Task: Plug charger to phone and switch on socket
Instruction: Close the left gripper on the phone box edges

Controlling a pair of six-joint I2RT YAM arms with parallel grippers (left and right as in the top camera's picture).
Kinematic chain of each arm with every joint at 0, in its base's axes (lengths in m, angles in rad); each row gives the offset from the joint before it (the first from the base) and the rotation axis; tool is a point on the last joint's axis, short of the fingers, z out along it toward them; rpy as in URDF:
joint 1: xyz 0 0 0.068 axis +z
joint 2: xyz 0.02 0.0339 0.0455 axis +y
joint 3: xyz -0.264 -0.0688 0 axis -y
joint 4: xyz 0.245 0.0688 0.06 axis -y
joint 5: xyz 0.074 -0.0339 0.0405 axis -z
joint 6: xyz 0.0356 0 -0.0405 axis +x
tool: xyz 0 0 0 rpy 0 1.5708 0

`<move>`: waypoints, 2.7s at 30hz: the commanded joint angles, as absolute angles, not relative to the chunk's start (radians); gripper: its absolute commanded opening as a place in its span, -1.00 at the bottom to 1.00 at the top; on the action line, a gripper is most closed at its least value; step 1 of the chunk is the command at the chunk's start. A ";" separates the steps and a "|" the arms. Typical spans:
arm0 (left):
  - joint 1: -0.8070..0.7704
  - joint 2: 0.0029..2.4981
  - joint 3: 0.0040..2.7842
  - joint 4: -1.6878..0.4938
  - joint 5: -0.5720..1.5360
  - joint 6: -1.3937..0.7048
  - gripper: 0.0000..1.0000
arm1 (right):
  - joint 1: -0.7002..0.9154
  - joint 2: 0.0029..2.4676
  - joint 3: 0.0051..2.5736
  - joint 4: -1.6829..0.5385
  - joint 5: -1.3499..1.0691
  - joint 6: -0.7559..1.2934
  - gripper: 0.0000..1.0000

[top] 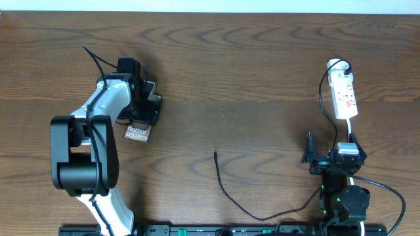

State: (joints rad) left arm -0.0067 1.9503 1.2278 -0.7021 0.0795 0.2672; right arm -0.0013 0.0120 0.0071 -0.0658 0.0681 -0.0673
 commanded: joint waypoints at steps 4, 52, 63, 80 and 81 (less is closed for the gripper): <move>-0.004 1.960 1.195 -0.709 0.123 0.276 0.65 | 0.006 0.006 0.006 -0.070 0.076 -0.080 0.99; -0.004 1.960 1.195 -0.672 0.123 0.280 0.35 | 0.006 0.006 0.006 -0.070 0.076 -0.080 0.99; -0.004 1.960 1.195 -0.672 0.124 0.280 0.07 | 0.006 0.006 0.006 -0.069 0.076 -0.080 0.99; -0.004 1.960 1.195 -0.672 0.123 0.279 -0.85 | 0.006 0.006 0.006 -0.069 0.076 -0.080 0.99; -0.004 1.960 1.195 -0.672 0.123 0.279 -0.85 | 0.006 0.006 0.006 -0.069 0.076 -0.080 0.98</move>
